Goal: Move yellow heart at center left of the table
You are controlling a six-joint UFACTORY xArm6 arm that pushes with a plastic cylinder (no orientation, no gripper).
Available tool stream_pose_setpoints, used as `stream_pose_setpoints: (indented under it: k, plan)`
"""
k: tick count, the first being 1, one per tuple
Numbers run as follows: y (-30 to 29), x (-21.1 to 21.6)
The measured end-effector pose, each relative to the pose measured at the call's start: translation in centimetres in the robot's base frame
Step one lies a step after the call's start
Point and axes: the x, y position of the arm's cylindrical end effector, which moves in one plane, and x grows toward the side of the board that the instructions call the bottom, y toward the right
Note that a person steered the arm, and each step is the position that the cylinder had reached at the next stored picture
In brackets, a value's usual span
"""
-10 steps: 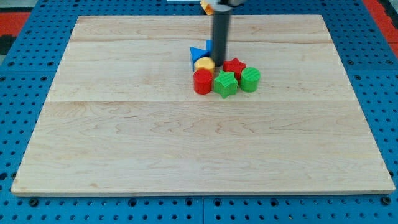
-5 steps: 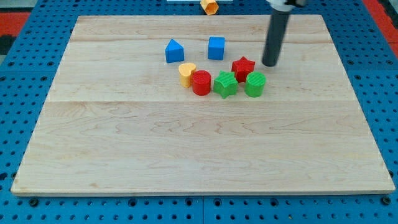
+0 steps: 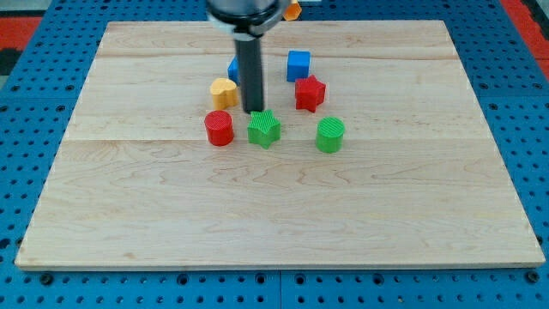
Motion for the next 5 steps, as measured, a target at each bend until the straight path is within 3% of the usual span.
stream_pose_setpoints:
  k: [1,3,5]
  plan:
    - [-1.3,-1.2]
    - [-13.5,-4.3]
    - [-16.5,-5.8]
